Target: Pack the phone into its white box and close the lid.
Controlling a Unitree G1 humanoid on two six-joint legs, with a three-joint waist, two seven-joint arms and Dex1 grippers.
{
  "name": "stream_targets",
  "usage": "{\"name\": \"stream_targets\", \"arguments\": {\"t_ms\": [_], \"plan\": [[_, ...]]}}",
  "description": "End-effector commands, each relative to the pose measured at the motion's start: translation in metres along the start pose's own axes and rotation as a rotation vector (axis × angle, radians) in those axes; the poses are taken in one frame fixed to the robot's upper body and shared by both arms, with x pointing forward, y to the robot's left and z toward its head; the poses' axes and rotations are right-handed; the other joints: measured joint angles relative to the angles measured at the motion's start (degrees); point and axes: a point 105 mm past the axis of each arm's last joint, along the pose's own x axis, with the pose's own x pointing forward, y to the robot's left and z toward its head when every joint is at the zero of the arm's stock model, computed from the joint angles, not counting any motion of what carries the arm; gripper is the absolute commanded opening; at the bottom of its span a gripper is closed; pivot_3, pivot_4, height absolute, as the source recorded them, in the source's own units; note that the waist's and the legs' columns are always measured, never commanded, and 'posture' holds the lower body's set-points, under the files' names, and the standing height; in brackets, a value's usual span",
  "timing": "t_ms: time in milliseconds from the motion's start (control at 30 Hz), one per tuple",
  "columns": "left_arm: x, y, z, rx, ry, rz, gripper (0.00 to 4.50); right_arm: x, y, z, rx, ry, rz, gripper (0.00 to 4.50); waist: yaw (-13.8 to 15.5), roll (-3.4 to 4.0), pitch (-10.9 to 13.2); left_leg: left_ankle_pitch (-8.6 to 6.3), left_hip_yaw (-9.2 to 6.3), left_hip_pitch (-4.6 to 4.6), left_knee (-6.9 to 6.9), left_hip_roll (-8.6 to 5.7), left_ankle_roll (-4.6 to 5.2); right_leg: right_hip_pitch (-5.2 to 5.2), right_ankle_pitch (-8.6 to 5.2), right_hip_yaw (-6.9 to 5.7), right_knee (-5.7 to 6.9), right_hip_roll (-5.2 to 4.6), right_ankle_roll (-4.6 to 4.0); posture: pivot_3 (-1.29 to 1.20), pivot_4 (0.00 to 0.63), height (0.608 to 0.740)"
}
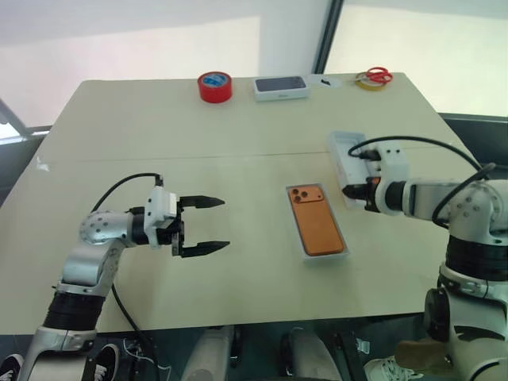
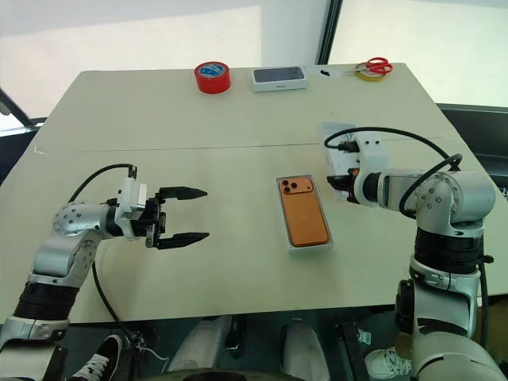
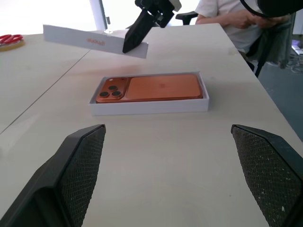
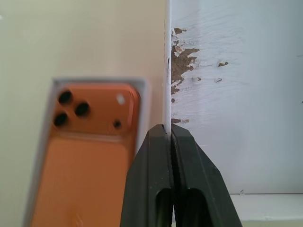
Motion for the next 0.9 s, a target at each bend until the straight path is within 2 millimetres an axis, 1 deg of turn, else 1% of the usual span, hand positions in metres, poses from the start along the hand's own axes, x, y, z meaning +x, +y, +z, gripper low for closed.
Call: {"name": "stream_targets", "arguments": {"t_ms": [33, 67, 100, 133, 167, 200, 267, 333, 400, 433, 533, 567, 600, 700, 800, 900], "plan": [[0.0, 0.007, 0.002, -0.02, -0.019, 0.051, 3.24, -0.006, 0.023, 0.026, 0.126, -0.187, 0.15, 0.0, -0.2, 0.01, 0.0, 0.0, 0.0, 0.0, 0.01, 0.0, 0.0, 0.0, 0.01, 0.01, 0.03, 0.0, 0.0, 0.0, 0.15, 0.738], [0.0, 0.008, 0.003, -0.029, -0.029, 0.062, 2.75, -0.007, 0.039, 0.029, 0.164, -0.222, 0.241, 0.0, -0.23, 0.01, 0.0, 0.0, 0.0, 0.0, 0.02, -0.01, 0.0, -0.01, 0.01, 0.01, 0.09, 0.0, 0.0, 0.0, 0.15, 0.738], [0.001, 0.01, 0.004, -0.036, -0.035, 0.077, 2.36, -0.008, 0.052, 0.028, 0.203, -0.236, 0.324, 0.0, -0.25, 0.01, 0.0, 0.0, 0.01, 0.0, 0.02, -0.01, 0.0, -0.04, 0.01, 0.01, 0.12, 0.01, 0.01, 0.0, 0.15, 0.738], [0.001, 0.011, 0.004, -0.037, -0.037, 0.087, 1.82, -0.01, 0.063, 0.027, 0.24, -0.247, 0.397, 0.0, -0.26, 0.02, 0.0, 0.01, 0.01, 0.0, 0.0, -0.01, -0.01, -0.06, 0.01, 0.01, 0.16, 0.01, 0.01, 0.0, 0.15, 0.738], [0.002, 0.011, 0.004, -0.038, -0.036, 0.089, 1.38, -0.012, 0.072, 0.026, 0.276, -0.258, 0.465, 0.0, -0.27, 0.03, 0.0, 0.02, 0.0, 0.0, -0.03, 0.0, -0.03, -0.06, 0.01, 0.01, 0.21, 0.02, 0.01, 0.0, 0.15, 0.738], [0.002, 0.012, 0.004, -0.037, -0.035, 0.092, 0.92, -0.014, 0.08, 0.023, 0.306, -0.261, 0.523, 0.0, -0.29, 0.03, 0.0, 0.03, 0.0, -0.01, -0.07, 0.0, -0.05, -0.06, 0.01, 0.01, 0.24, 0.03, 0.01, 0.0, 0.15, 0.738], [0.005, 0.013, 0.005, -0.032, -0.039, 0.099, 0.04, -0.018, 0.095, 0.008, 0.358, -0.247, 0.654, 0.0, -0.09, 0.04, -0.01, 0.07, 0.0, 0.0, -0.12, 0.02, -0.11, -0.17, 0.01, 0.01, 0.26, 0.05, 0.01, 0.0, 0.15, 0.738], [0.008, 0.014, 0.008, -0.015, -0.045, 0.107, 0.04, -0.029, 0.112, -0.012, 0.35, -0.201, 0.782, 0.0, 0.05, 0.02, -0.01, 0.06, -0.01, 0.02, -0.13, 0.01, -0.12, -0.16, 0.01, 0.01, 0.26, 0.04, 0.0, 0.0, 0.15, 0.738], [0.009, 0.014, 0.008, -0.018, -0.048, 0.104, 0.04, -0.041, 0.124, -0.024, 0.359, -0.164, 0.858, 0.0, -0.01, 0.05, 0.0, 0.04, -0.01, 0.01, -0.13, -0.04, -0.13, -0.14, 0.0, 0.01, 0.24, -0.01, -0.01, 0.0, 0.15, 0.738], [0.01, 0.014, 0.009, -0.018, -0.05, 0.1, 0.04, -0.046, 0.13, -0.034, 0.386, -0.109, 0.896, 0.0, -0.16, 0.08, 0.02, 0.02, 0.0, 0.0, -0.13, -0.08, -0.14, -0.15, 0.0, 0.02, 0.23, -0.05, -0.02, 0.0, 0.15, 0.738], [0.014, 0.013, 0.011, -0.022, -0.066, 0.097, 0.04, -0.067, 0.149, -0.061, 0.367, 0.011, 1.029, 0.0, -0.62, 0.08, 0.02, 0.05, 0.05, 0.01, -0.13, -0.1, -0.02, -0.15, -0.02, 0.06, 0.18, -0.08, -0.05, 0.0, 0.15, 0.738], [0.016, 0.013, 0.012, -0.022, -0.07, 0.094, 0.04, -0.068, 0.148, -0.07, 0.359, 0.056, 1.028, 0.0, -0.72, 0.08, 0.02, 0.05, 0.05, 0.02, -0.14, -0.07, -0.02, -0.15, -0.03, 0.06, 0.15, -0.08, -0.05, 0.0, 0.15, 0.738], [0.018, 0.011, 0.012, -0.021, -0.073, 0.089, 0.04, -0.068, 0.146, -0.074, 0.362, 0.079, 1.018, 0.0, -0.78, 0.07, 0.02, 0.05, 0.05, 0.03, -0.14, -0.01, -0.01, -0.12, -0.03, 0.06, 0.13, -0.04, -0.05, 0.0, 0.15, 0.738], [0.026, 0.004, 0.012, -0.024, -0.085, 0.071, 0.04, -0.069, 0.141, -0.083, 0.348, 0.145, 1.013, 0.0, -0.51, 0.07, 0.02, 0.06, 0.04, 0.01, -0.11, 0.08, 0.0, -0.09, -0.05, 0.05, 0.06, 0.02, -0.07, 0.0, 0.15, 0.738], [0.039, -0.01, 0.008, -0.024, -0.091, 0.04, 0.04, -0.061, 0.135, -0.088, 0.369, 0.199, 0.982, 0.0, -0.34, 0.06, 0.01, 0.03, 0.04, 0.01, -0.01, 0.08, 0.06, 0.01, -0.12, 0.04, -0.03, 0.0, -0.21, 0.0, 0.15, 0.738], [0.05, -0.019, 0.005, -0.038, -0.103, 0.022, 0.04, -0.051, 0.131, -0.087, 0.39, 0.216, 0.943, 0.0, -0.18, 0.03, 0.02, -0.01, 0.04, -0.01, 0.03, 0.08, 0.11, 0.04, -0.13, 0.04, -0.07, -0.03, -0.23, 0.0, 0.15, 0.738]]}}
